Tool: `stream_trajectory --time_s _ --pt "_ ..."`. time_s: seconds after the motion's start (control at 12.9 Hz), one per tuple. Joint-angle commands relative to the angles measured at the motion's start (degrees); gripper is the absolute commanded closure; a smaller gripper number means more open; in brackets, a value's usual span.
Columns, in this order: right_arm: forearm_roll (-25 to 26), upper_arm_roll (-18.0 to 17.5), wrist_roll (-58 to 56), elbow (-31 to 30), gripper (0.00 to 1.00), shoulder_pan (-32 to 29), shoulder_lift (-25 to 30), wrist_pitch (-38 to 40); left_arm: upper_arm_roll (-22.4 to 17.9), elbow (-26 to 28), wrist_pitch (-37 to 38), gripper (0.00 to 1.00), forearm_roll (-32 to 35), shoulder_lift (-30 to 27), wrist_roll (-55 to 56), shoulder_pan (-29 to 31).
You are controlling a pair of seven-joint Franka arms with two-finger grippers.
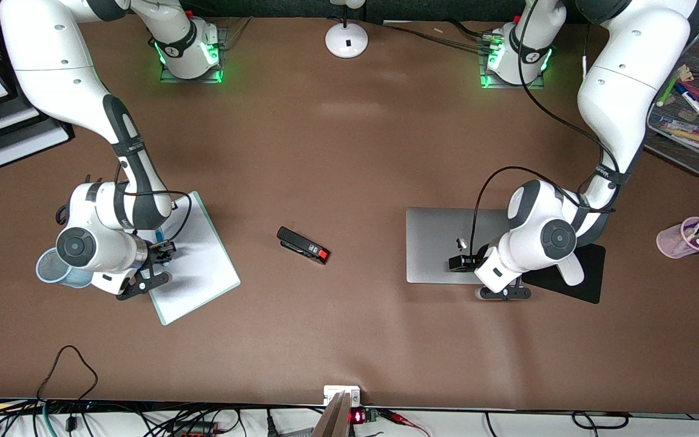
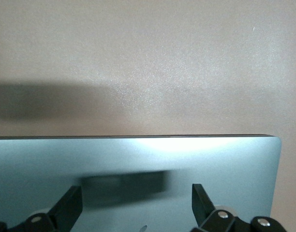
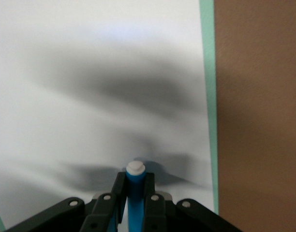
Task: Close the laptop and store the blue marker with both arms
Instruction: 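Lift the marker with the right gripper while the left gripper withdraws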
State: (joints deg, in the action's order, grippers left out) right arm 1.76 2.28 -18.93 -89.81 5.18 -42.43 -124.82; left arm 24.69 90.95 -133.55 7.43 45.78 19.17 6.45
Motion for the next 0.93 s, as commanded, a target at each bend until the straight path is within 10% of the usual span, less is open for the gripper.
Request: stream_trajectory --time_s 0.0,0.46,0.85 --pt "-0.3 -0.2 -0.6 2.6 0.93 -0.3 2.4 4.3 -0.8 -2.0 0.9 0.00 1.4 -0.1 0.1 -0.6" --pt "-0.2 0.4 -11.6 18.3 0.93 -1.1 5.0 16.3 -0.8 -2.1 13.4 0.00 1.6 -11.2 -1.7 2.9" --pt "-0.7 0.1 -33.7 19.3 0.93 -6.5 7.4 13.6 -0.7 -8.4 25.4 0.00 1.7 -17.2 -3.4 7.2"
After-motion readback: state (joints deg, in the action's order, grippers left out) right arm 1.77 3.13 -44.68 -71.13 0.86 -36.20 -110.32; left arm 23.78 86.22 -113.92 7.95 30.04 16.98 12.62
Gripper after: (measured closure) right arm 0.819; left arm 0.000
